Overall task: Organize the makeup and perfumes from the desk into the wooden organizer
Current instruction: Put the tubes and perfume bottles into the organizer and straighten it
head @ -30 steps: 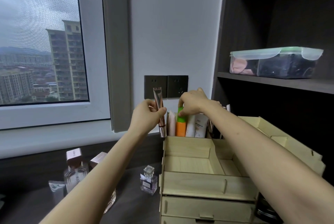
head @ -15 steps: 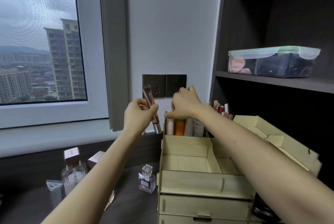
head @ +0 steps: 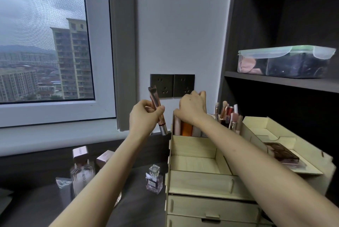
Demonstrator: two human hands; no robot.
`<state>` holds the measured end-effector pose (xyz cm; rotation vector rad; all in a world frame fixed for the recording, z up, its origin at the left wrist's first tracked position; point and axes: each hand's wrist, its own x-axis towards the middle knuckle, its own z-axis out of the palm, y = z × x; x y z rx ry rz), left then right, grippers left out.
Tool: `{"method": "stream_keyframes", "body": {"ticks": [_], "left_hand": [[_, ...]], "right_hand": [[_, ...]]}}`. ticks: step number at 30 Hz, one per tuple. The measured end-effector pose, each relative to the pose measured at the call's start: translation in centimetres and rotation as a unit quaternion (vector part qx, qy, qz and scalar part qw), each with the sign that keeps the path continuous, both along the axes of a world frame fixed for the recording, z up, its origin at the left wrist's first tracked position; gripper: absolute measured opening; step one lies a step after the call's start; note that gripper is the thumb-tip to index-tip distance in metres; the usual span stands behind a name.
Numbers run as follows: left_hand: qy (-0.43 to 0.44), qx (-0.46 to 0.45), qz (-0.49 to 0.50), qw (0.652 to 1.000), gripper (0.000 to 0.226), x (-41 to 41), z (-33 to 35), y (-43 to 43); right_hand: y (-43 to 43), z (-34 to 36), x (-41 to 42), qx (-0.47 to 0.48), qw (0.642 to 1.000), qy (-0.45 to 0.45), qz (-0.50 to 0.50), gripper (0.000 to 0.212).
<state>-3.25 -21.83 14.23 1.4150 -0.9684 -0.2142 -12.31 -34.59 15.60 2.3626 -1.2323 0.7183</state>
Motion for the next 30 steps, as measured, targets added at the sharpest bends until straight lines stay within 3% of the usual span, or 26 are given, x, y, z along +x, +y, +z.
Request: {"method": "stream_keyframes", "body": {"ticks": [3, 6, 8, 10, 11, 17, 23, 30], "left_hand": [[-0.014, -0.004, -0.003, 1.0, 0.014, -0.2, 0.0, 0.3], [-0.027, -0.019, -0.024, 0.999, 0.011, -0.3, 0.3, 0.5], [-0.037, -0.03, -0.064, 0.997, 0.017, -0.8, 0.6, 0.7], [-0.06, -0.035, -0.12, 0.99, 0.015, -1.7, 1.1, 0.8], [-0.078, -0.031, -0.145, 0.986, 0.013, -2.4, 1.4, 0.8], [-0.114, -0.02, -0.208, 0.971, 0.027, -5.6, 2.1, 0.2], [-0.071, 0.001, -0.093, 0.993, 0.023, -3.7, 1.0, 0.6], [-0.005, 0.023, -0.011, 1.0, 0.009, -0.3, -1.1, 2.6]], "right_hand": [[0.6, 0.6, -0.7, 0.014, 1.0, 0.005, -0.006, 0.043], [2.1, 2.5, -2.5, 0.05, 0.988, -0.128, 0.069, 0.044], [3.6, 4.5, -4.7, 0.157, 0.941, -0.229, 0.191, 0.033], [5.2, 6.2, -6.8, 0.277, 0.88, -0.255, 0.289, 0.029], [5.8, 6.6, -7.7, 0.301, 0.869, -0.244, 0.307, 0.029], [6.7, 6.6, -10.4, 0.255, 0.89, -0.257, 0.279, 0.013], [4.1, 5.5, -10.0, 0.167, 0.905, -0.343, 0.187, 0.018], [3.7, 1.6, -5.2, 0.208, 0.937, -0.243, 0.143, 0.014]]}}
